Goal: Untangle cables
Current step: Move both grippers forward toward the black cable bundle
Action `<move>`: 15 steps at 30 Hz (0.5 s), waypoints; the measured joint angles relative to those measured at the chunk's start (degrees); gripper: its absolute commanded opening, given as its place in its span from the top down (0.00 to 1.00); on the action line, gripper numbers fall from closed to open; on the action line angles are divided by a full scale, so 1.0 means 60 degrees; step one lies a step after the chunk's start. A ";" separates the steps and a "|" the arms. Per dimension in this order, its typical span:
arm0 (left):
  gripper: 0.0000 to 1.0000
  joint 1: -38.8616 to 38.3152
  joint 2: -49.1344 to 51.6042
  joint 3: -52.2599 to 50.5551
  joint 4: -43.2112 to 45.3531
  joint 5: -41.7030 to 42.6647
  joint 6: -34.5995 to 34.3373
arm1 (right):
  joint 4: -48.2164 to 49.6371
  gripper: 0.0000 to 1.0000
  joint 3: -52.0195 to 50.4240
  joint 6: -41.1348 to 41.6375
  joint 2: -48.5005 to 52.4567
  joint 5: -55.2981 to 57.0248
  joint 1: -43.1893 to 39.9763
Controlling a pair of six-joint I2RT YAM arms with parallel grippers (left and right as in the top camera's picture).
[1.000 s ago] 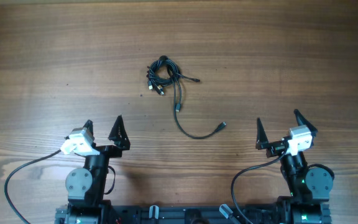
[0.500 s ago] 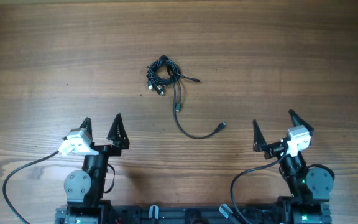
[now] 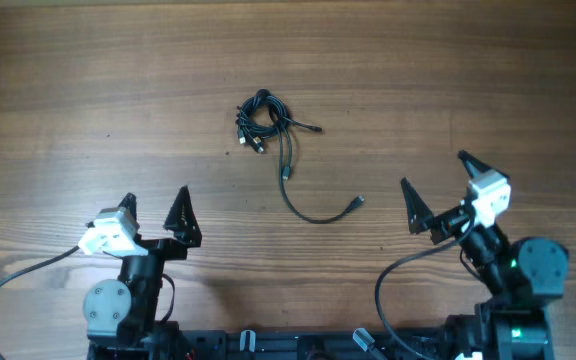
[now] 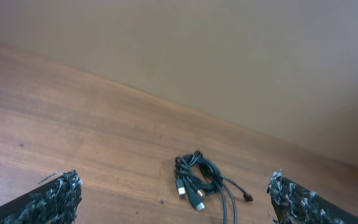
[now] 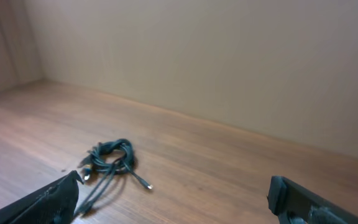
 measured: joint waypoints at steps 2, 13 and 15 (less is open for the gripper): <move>0.00 0.0000 0.0514 0.0579 -0.0364 0.0004 0.0025 | -0.0302 0.00 0.0583 0.0029 0.0703 -0.0299 0.0000; 0.00 -0.0412 0.6557 0.5938 -0.2969 0.0153 0.0069 | -0.3876 0.00 0.4692 -0.0018 0.4164 -0.1275 0.0000; 0.00 -0.0656 0.7774 0.7104 -0.3541 0.0160 0.0073 | -0.4495 0.00 0.5544 -0.0055 0.4743 -0.1341 0.0000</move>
